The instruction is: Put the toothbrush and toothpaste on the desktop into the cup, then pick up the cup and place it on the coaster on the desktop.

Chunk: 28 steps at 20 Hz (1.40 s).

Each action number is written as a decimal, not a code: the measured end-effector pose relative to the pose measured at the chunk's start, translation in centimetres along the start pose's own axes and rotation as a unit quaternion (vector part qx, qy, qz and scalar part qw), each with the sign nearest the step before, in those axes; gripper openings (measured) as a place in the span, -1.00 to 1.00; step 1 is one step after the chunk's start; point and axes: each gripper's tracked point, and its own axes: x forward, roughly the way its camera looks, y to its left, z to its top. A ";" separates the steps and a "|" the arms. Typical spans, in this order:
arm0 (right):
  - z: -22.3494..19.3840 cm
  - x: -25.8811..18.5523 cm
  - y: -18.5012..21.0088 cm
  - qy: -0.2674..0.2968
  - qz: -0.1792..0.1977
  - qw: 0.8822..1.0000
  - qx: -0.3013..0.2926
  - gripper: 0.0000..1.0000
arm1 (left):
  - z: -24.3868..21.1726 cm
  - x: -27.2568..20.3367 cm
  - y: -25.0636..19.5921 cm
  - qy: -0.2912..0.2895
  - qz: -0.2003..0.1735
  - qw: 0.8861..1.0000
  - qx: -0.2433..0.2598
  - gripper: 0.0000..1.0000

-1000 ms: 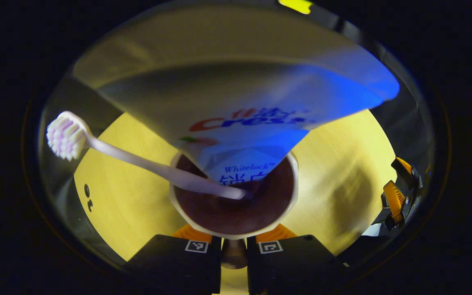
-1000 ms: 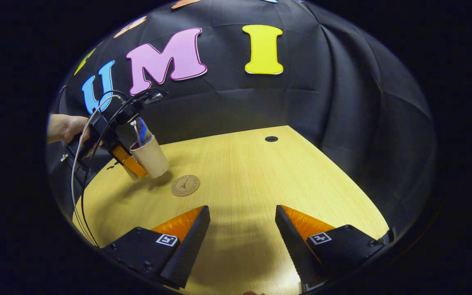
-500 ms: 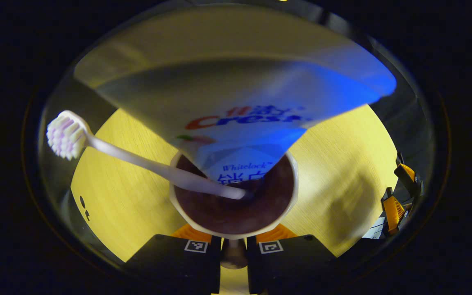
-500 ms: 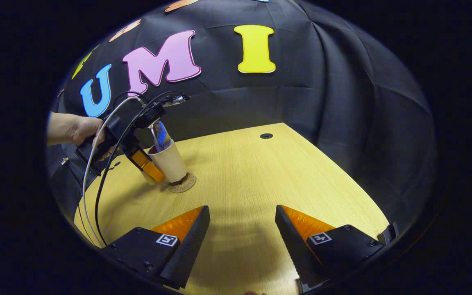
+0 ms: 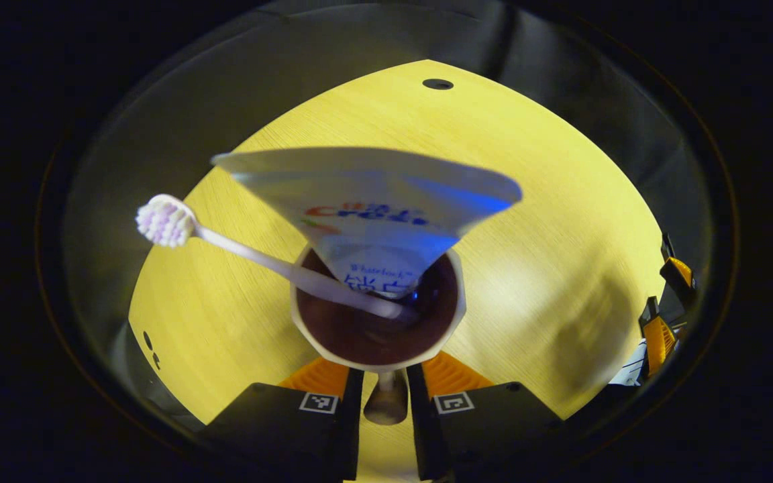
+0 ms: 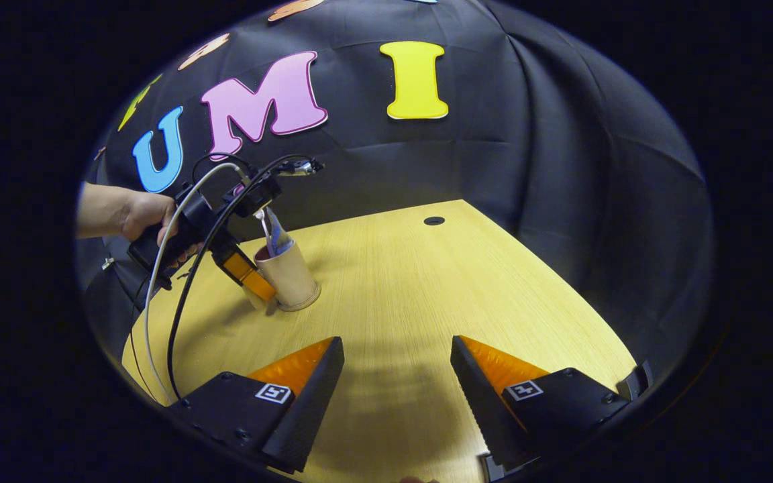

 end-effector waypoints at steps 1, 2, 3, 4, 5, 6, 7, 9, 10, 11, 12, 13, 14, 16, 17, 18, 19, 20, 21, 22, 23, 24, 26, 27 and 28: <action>0.0 -0.1 0.2 0.001 0.001 1.000 -0.002 0.98 | 0.0 -0.5 -0.1 -0.008 0.001 1.000 -0.005 -0.24; 0.0 -0.2 0.4 0.001 0.002 1.000 -0.003 0.96 | -0.1 -0.9 -0.1 -0.014 0.001 1.000 -0.010 -0.19; 0.1 -0.3 0.5 0.001 0.003 1.000 -0.004 0.97 | -0.3 -1.7 -0.2 -0.026 -0.003 0.999 -0.020 0.06; 0.2 -0.5 0.8 0.000 0.004 1.000 -0.006 0.97 | -0.6 -2.6 -0.4 -0.038 -0.008 0.999 -0.034 0.30; 0.4 -0.7 1.0 -0.001 0.006 1.000 -0.009 0.96 | -1.0 -3.4 -0.5 -0.050 -0.011 0.998 -0.047 0.54; 0.7 -1.0 1.4 -0.002 0.008 1.000 -0.012 0.96 | -1.6 -4.5 -0.3 -0.068 -0.006 0.996 -0.058 0.79; 1.0 -1.3 1.7 -0.003 0.010 1.000 -0.015 0.96 | -2.0 -5.9 0.2 -0.096 0.006 0.993 -0.065 0.96; 1.7 -2.1 2.6 -0.003 0.018 1.000 -0.022 0.97 | -3.3 -8.7 1.2 -0.150 0.038 0.985 -0.076 0.99; 2.0 -2.6 3.1 -0.003 0.022 0.999 -0.028 0.97 | -4.1 -10.3 1.4 -0.177 0.054 0.979 -0.086 0.99; 2.3 -3.1 3.6 -0.002 0.026 0.999 -0.033 0.98 | -5.2 -12.1 1.8 -0.201 0.065 0.973 -0.097 0.99; 2.7 -3.7 4.3 -0.003 0.033 0.999 -0.039 0.97 | -6.4 -13.8 2.0 -0.223 0.075 0.966 -0.110 0.99; 2.9 -4.3 5.0 -0.003 0.038 0.998 -0.046 0.97 | -7.8 -15.6 2.3 -0.243 0.087 0.958 -0.124 0.99; 3.0 -4.8 5.6 -0.003 0.042 0.998 -0.050 0.97 | -9.1 -17.2 2.4 -0.263 0.097 0.950 -0.140 0.98; 3.5 -6.2 7.0 -0.003 0.052 0.997 -0.054 0.98 | -12.3 -20.7 2.0 -0.298 0.112 0.933 -0.166 0.98; 3.8 -6.9 7.8 -0.007 0.057 0.997 -0.059 0.96 | -13.6 -22.5 2.0 -0.317 0.122 0.924 -0.176 0.98; 4.1 -7.6 8.6 -0.012 0.060 0.996 -0.068 0.96 | -15.1 -24.1 1.8 -0.337 0.132 0.914 -0.183 0.99; 4.3 -8.5 9.4 -0.017 0.065 0.994 -0.081 0.96 | -16.5 -25.5 1.4 -0.358 0.141 0.904 -0.189 0.98; 4.6 -9.1 10.1 -0.022 0.068 0.993 -0.090 0.96 | -18.0 -26.6 1.0 -0.375 0.148 0.895 -0.193 0.99; 4.9 -10.0 10.6 -0.027 0.071 0.993 -0.094 0.96 | -19.5 -27.7 0.5 -0.390 0.159 0.886 -0.194 0.98; 5.2 -11.1 11.3 -0.032 0.078 0.992 -0.093 0.96 | -21.1 -28.8 0.4 -0.403 0.178 0.876 -0.195 0.98; 5.3 -12.1 12.1 -0.037 0.087 0.991 -0.093 0.98 | -22.7 -30.0 0.2 -0.419 0.194 0.866 -0.195 0.98; 5.4 -13.0 12.6 -0.043 0.093 0.990 -0.096 0.97 | -24.0 -30.9 -0.5 -0.435 0.205 0.854 -0.197 0.98; 5.5 -15.4 13.4 -0.055 0.099 0.987 -0.111 0.97 | -26.4 -32.5 -2.6 -0.466 0.206 0.833 -0.216 0.98; 5.4 -16.8 13.9 -0.062 0.105 0.986 -0.114 0.97 | -27.6 -33.2 -3.8 -0.481 0.199 0.822 -0.231 0.98; 5.4 -18.3 14.5 -0.071 0.115 0.985 -0.111 0.97 | -28.7 -33.5 -4.6 -0.493 0.187 0.813 -0.245 0.98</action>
